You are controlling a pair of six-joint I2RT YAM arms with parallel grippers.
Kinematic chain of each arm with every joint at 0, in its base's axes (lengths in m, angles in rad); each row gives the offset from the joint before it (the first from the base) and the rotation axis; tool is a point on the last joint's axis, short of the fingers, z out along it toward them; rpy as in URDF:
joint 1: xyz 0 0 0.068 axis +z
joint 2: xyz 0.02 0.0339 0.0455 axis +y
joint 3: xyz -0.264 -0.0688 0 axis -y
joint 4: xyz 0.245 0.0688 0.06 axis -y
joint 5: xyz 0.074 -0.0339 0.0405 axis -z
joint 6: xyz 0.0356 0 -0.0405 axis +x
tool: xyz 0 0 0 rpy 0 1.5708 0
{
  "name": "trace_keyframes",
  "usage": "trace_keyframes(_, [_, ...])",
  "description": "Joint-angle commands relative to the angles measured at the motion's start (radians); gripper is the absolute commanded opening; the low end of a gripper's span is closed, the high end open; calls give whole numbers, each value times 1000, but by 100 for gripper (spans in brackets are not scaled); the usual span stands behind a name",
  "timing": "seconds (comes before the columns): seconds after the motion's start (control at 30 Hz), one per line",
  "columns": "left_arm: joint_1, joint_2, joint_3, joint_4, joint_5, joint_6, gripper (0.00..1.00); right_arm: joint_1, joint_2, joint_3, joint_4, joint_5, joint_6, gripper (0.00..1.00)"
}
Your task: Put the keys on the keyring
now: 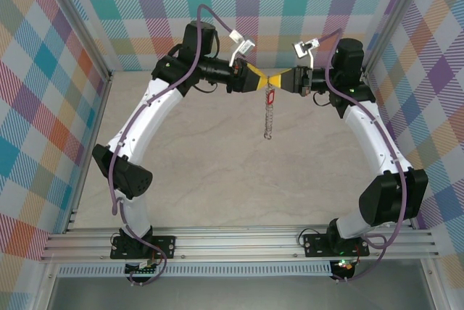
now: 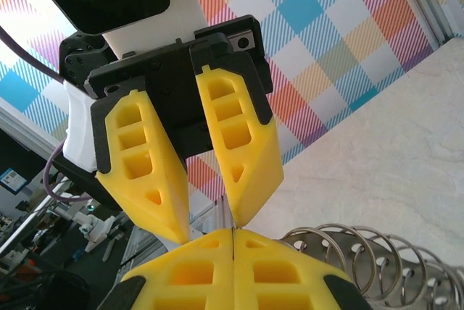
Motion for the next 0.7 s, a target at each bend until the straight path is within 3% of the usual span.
trace_keyframes(0.0, [0,11,31,0,31,-17,26,-6,-13,-4,52,-13,9,0])
trace_keyframes(0.67, [-26,36,52,1,50,-25,19,-5,-17,-22,69,2,16,0])
